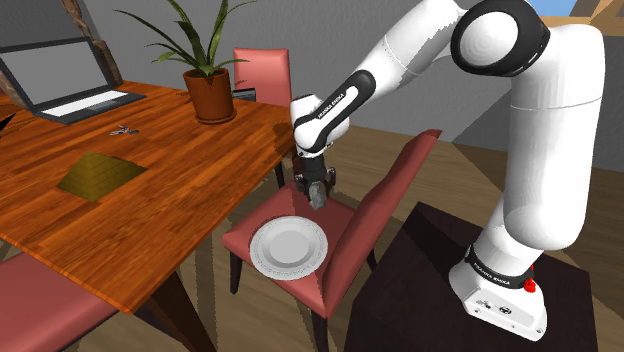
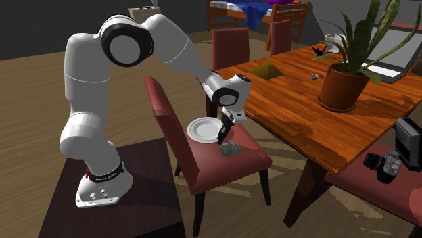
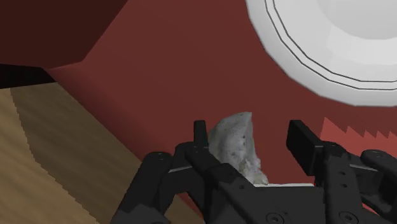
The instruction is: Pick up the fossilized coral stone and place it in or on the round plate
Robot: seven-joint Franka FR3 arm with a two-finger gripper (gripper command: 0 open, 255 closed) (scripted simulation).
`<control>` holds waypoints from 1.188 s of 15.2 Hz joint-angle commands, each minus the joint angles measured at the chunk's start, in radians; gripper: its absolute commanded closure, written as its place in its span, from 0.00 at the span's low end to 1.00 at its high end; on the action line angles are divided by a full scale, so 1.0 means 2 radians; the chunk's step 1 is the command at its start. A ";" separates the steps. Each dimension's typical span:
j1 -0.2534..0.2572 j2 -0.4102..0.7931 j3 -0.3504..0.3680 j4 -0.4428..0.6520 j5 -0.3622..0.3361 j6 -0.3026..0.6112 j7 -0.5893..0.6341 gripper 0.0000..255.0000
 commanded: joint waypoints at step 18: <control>-0.063 0.011 0.029 -0.105 0.104 0.254 -0.137 0.00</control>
